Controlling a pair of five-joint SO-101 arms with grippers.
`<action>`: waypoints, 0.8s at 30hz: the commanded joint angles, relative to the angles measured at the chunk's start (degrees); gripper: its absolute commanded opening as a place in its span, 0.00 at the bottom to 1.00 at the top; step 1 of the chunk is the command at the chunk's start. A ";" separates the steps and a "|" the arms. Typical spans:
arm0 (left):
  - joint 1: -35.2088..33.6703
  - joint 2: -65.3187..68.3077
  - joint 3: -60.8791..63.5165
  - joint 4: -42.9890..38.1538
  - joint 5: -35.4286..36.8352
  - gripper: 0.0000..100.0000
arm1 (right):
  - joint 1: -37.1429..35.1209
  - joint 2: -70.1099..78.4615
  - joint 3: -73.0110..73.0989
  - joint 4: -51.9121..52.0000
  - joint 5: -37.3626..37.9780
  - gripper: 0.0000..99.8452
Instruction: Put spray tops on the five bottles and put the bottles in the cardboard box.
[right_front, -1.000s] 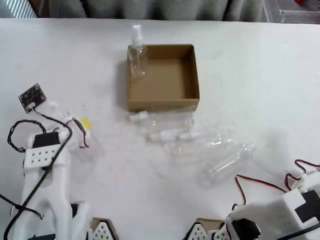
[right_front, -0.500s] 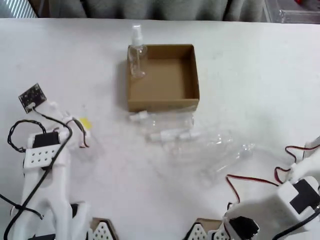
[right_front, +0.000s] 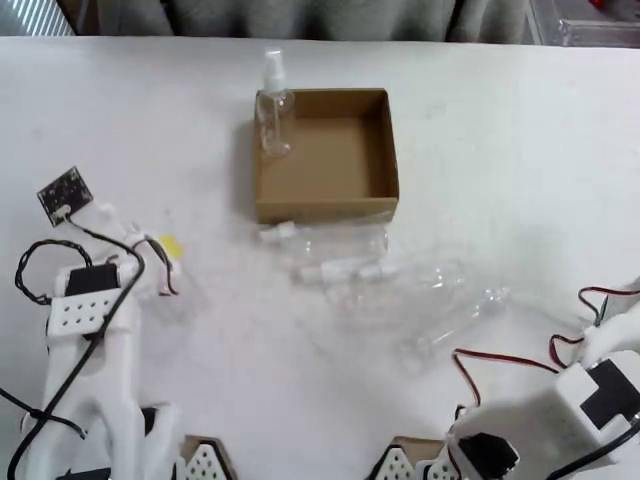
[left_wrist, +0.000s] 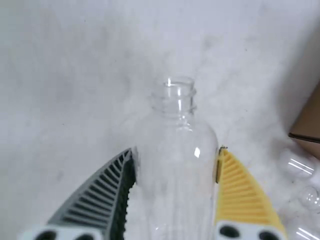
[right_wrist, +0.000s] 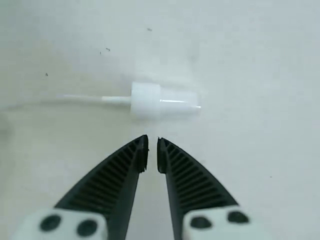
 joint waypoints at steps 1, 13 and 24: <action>-0.40 -2.24 -0.53 -1.32 0.26 0.16 | 3.38 -1.63 -1.58 0.66 -0.26 0.02; -0.40 -2.24 -0.44 -1.32 0.26 0.16 | 1.80 -16.13 14.86 -10.59 -3.08 0.03; -0.48 -2.24 -0.44 -1.32 -2.64 0.16 | -2.59 -14.20 14.86 -14.02 -30.33 0.16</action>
